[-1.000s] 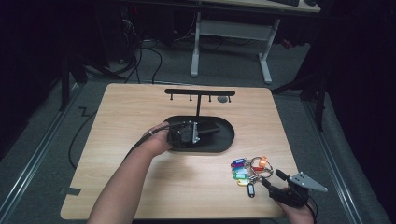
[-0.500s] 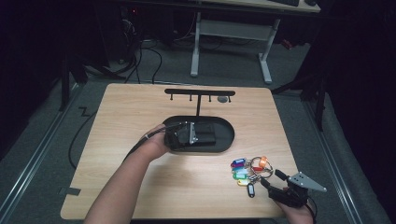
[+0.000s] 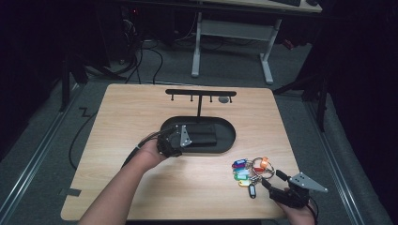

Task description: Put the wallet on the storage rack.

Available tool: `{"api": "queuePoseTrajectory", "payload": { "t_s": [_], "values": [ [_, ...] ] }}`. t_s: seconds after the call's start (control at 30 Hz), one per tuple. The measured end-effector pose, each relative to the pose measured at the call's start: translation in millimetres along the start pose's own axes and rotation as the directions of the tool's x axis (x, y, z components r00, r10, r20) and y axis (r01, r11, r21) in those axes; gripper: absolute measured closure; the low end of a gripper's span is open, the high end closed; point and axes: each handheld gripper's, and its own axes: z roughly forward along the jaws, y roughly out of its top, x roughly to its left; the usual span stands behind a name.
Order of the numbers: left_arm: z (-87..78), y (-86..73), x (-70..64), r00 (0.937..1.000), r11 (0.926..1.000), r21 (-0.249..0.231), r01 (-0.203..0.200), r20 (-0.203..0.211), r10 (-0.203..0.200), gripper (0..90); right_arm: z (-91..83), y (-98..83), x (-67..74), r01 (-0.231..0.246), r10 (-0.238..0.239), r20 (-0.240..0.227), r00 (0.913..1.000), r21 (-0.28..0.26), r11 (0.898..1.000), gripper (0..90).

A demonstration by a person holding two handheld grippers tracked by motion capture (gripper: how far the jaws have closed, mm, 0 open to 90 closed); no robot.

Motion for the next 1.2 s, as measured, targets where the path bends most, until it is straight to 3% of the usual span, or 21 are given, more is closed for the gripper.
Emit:
{"api": "queuePoseTrajectory", "payload": {
  "t_s": [0.23,0.4,0.47,0.57,0.63,0.7,0.8,0.9,1.0,1.07,1.13,1.2],
  "values": [
    [-10.1,-18.9,-19.9,0.9975,0.9969,-0.041,0.067,0.025,-0.066,53.3,0.6,-0.5,0.1,0.0,0.0,-0.003,1.0,0.006,1.0,27.8],
    [-14.5,-39.4,-35.3,0.9902,0.9889,-0.066,0.133,0.051,-0.13,50.8,1.1,-0.6,1.5,0.013,-0.013,-0.006,0.9999,0.01,1.0,28.8],
    [-21.0,-51.8,-44.1,0.9814,0.9782,-0.091,0.187,0.064,-0.181,50.7,0.6,-0.5,1.7,0.017,-0.017,-0.006,0.9998,0.009,1.0,29.2],
    [-28.9,-63.6,-52.0,0.9715,0.9663,-0.111,0.232,0.076,-0.225,50.2,0.1,0.1,0.5,0.007,-0.007,-0.007,0.9999,0.014,1.0,30.9],
    [-36.3,-75.5,-58.6,0.9589,0.9518,-0.127,0.279,0.088,-0.27,49.8,-0.5,0.5,0.7,0.008,-0.008,-0.009,0.9999,0.017,1.0,32.9],
    [-42.3,-84.1,-64.3,0.9548,0.948,-0.125,0.293,0.091,-0.283,48.6,-1.1,1.3,2.2,0.011,-0.011,-0.013,0.9999,0.027,1.0,35.0],
    [-55.6,-98.9,-75.6,0.9378,0.9281,-0.142,0.344,0.101,-0.332,47.3,-0.8,2.5,5.3,0.022,-0.022,-0.02,0.9996,0.044,0.999,39.7],
    [-63.9,-109.9,-86.1,0.9302,0.9188,-0.15,0.365,0.098,-0.354,45.7,0.1,3.9,8.0,0.024,-0.022,-0.028,0.9994,0.063,0.998,43.5],
    [-70.3,-117.6,-90.1,0.9194,0.9024,-0.179,0.392,0.113,-0.377,45.7,2.9,5.6,11.5,0.022,-0.018,-0.048,0.9987,0.099,0.995,48.0],
    [-72.9,-121.1,-90.6,0.9203,0.8991,-0.197,0.391,0.105,-0.377,45.9,5.8,7.9,13.6,0.027,-0.021,-0.05,0.9985,0.122,0.992,50.9],
    [-73.6,-123.9,-88.5,0.9117,0.889,-0.206,0.409,0.134,-0.388,45.5,8.2,11.1,16.7,0.04,-0.033,-0.051,0.9982,0.142,0.989,54.1],
    [-73.2,-125.6,-87.1,0.9083,0.8824,-0.222,0.415,0.156,-0.388,45.6,12.6,17.2,22.0,0.073,-0.067,-0.04,0.9969,0.177,0.982,58.2]
  ]
}}
